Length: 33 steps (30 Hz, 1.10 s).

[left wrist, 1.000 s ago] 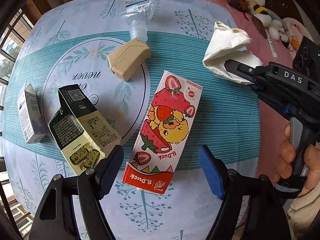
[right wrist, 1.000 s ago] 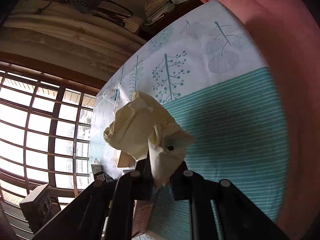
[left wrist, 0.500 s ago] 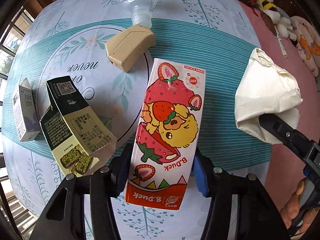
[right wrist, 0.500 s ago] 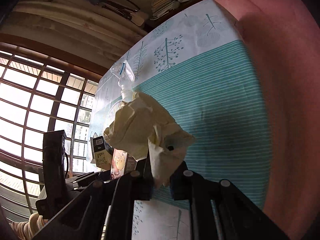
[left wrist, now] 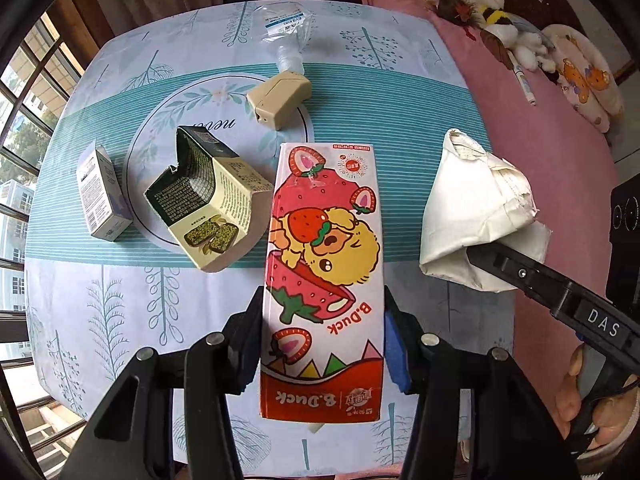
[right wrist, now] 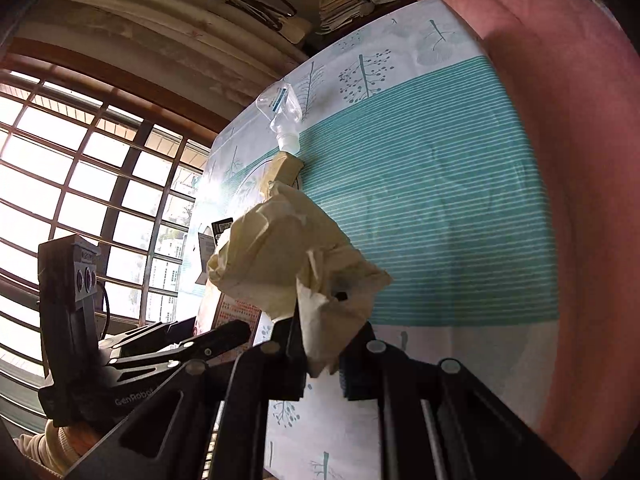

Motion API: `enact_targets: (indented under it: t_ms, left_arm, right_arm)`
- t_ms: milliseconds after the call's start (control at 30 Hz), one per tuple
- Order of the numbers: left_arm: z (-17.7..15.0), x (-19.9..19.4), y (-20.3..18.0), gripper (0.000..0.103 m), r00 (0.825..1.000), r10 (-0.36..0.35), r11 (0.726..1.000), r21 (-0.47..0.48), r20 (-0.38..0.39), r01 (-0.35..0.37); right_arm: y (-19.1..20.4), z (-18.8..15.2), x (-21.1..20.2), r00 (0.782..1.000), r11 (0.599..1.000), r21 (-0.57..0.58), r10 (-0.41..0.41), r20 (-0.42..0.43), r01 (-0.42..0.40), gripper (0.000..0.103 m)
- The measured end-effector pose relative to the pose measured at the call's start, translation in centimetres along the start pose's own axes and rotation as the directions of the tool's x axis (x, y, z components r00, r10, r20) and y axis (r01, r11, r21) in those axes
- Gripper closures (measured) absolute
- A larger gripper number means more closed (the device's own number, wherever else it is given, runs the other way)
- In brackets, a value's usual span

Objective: Collect trash
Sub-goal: 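Grasp the B.Duck strawberry drink carton with the left tool, then carry the B.Duck carton and white tissue down over the bin with both tools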

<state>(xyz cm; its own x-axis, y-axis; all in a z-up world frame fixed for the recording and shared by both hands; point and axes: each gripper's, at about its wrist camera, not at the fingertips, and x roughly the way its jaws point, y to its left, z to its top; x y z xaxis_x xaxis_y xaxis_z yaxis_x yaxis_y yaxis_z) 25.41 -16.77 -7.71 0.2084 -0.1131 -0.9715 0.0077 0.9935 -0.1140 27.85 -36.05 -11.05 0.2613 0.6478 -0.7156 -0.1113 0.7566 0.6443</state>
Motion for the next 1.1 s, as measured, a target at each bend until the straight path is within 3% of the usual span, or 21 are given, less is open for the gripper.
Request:
enact_targets:
  t_ms: [267, 533, 667, 800, 1100]
  left_arm:
    - [-7.1, -6.5, 3.0, 0.053, 0.991, -0.034, 0.992, 0.129, 0.132, 0.017]
    - [-16.5, -11.0, 9.5, 0.053, 0.980, -0.066, 0.975, 0.223, 0.188, 0.023]
    - [-21.1, -11.0, 12.4, 0.053, 0.982, -0.076, 0.965, 0.260, 0.173, 0.028]
    - [-24.9, -9.5, 14.1, 0.053, 0.989, -0.071, 0.957, 0.289, 0.127, 0.032]
    - [-30.7, -2.5, 15.5, 0.053, 0.994, -0.101, 0.960, 0.258, -0.034, 0.107]
  right_arm:
    - [4.5, -6.7, -1.3, 0.998, 0.999, -0.011, -0.029, 0.058, 0.030, 0.092]
    - [9.9, -17.2, -0.4, 0.992, 0.998, 0.059, -0.045, 0.122, 0.038, 0.092]
    - [11.9, -22.9, 1.1, 0.991, 0.995, 0.090, -0.057, 0.119, 0.047, 0.092]
    - [12.5, -27.7, 3.4, 0.995, 0.989, 0.131, -0.078, 0.063, 0.069, 0.092]
    - [10.8, -34.2, 7.8, 0.977, 0.967, 0.138, -0.208, -0.051, 0.213, 0.092]
